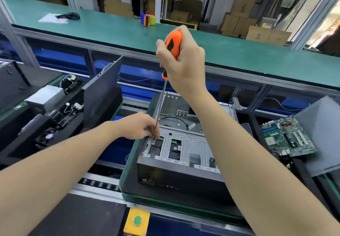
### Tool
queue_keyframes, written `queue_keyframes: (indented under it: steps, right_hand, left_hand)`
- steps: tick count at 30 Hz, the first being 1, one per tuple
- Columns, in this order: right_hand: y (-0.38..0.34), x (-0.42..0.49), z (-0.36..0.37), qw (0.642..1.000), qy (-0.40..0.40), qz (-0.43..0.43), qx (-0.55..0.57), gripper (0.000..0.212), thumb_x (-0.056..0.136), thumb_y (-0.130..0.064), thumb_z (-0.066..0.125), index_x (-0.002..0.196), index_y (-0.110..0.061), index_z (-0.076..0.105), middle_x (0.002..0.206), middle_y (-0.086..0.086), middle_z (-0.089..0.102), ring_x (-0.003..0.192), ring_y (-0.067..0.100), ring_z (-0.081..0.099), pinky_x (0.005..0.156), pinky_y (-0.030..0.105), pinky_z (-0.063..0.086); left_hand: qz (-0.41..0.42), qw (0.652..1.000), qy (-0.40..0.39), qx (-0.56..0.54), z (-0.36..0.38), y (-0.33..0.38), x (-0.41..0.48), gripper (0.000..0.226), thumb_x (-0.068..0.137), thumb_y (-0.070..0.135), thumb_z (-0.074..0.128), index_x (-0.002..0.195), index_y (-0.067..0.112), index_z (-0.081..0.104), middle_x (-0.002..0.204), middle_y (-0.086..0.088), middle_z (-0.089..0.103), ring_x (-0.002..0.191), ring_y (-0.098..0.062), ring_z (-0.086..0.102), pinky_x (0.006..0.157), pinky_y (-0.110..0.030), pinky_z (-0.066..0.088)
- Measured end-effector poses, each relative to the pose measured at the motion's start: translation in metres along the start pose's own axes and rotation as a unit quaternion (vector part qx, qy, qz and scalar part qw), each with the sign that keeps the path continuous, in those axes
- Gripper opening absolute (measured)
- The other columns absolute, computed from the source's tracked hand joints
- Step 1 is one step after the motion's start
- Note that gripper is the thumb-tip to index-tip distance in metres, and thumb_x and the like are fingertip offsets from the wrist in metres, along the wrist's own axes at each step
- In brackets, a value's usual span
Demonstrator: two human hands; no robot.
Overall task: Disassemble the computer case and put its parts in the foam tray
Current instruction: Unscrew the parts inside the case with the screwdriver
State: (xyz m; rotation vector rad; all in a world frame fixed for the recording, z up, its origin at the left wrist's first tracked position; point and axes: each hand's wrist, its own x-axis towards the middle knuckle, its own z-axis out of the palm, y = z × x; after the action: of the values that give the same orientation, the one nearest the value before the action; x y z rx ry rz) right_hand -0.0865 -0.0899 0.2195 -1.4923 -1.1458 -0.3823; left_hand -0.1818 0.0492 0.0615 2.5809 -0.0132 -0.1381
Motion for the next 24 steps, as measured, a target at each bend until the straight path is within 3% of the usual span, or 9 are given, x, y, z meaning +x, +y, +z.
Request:
queue_keyframes:
  steps: [4, 7, 10, 15, 19, 24]
  right_hand:
    - [0.003, 0.004, 0.003, 1.000, -0.001, 0.008, 0.008, 0.028, 0.101, -0.018, 0.067, 0.090, 0.004, 0.054, 0.064, 0.021, 0.055, 0.057, 0.035, 0.065, 0.053, 0.048, 0.052]
    - [0.006, 0.005, 0.004, 1.000, -0.001, 0.011, 0.008, 0.029, 0.101, -0.019, 0.067, 0.090, 0.005, 0.053, 0.066, 0.022, 0.055, 0.058, 0.037, 0.064, 0.053, 0.048, 0.051]
    - [0.008, 0.005, 0.005, 1.000, -0.005, 0.012, 0.005, 0.030, 0.101, -0.019, 0.067, 0.089, 0.005, 0.053, 0.067, 0.023, 0.054, 0.059, 0.039, 0.063, 0.054, 0.049, 0.051]
    - [0.009, 0.005, 0.007, 1.000, -0.004, 0.011, 0.003, 0.030, 0.101, -0.019, 0.067, 0.089, 0.005, 0.052, 0.067, 0.023, 0.055, 0.059, 0.038, 0.065, 0.054, 0.047, 0.051]
    - [0.010, 0.005, 0.009, 1.000, -0.004, 0.010, 0.000, 0.031, 0.101, -0.019, 0.066, 0.089, 0.005, 0.052, 0.067, 0.022, 0.055, 0.058, 0.036, 0.064, 0.054, 0.046, 0.051]
    - [0.009, 0.005, 0.011, 1.000, -0.006, 0.014, -0.003, 0.028, 0.101, -0.019, 0.066, 0.089, 0.003, 0.053, 0.068, 0.023, 0.055, 0.060, 0.038, 0.064, 0.054, 0.047, 0.051]
  left_hand:
    - [-0.001, 1.000, -0.016, -0.012, -0.005, 0.001, 0.002, 0.057, 0.081, -0.011, 0.048, 0.090, 0.038, 0.074, 0.088, 0.026, 0.073, 0.091, 0.005, 0.069, 0.080, -0.013, 0.052]
    - [0.000, 0.999, -0.036, -0.020, -0.006, 0.003, 0.003, 0.061, 0.071, -0.011, 0.042, 0.088, 0.039, 0.073, 0.088, 0.029, 0.072, 0.092, 0.005, 0.068, 0.076, -0.004, 0.046]
    - [-0.002, 0.999, -0.042, -0.017, -0.006, 0.003, 0.005, 0.059, 0.072, -0.012, 0.042, 0.093, 0.032, 0.076, 0.089, 0.024, 0.074, 0.093, 0.004, 0.068, 0.079, -0.008, 0.049]
    - [0.001, 0.999, -0.052, 0.002, -0.006, 0.003, 0.005, 0.059, 0.073, -0.012, 0.042, 0.097, 0.029, 0.077, 0.094, 0.017, 0.075, 0.094, 0.003, 0.067, 0.087, -0.030, 0.056]
    - [0.001, 0.999, -0.045, -0.003, -0.005, 0.003, 0.004, 0.057, 0.074, -0.012, 0.043, 0.097, 0.028, 0.077, 0.094, 0.015, 0.075, 0.094, 0.003, 0.068, 0.085, -0.027, 0.056]
    - [0.001, 0.999, -0.041, -0.016, -0.004, 0.003, 0.004, 0.055, 0.075, -0.011, 0.045, 0.097, 0.028, 0.078, 0.094, 0.015, 0.075, 0.092, 0.003, 0.068, 0.080, -0.013, 0.052]
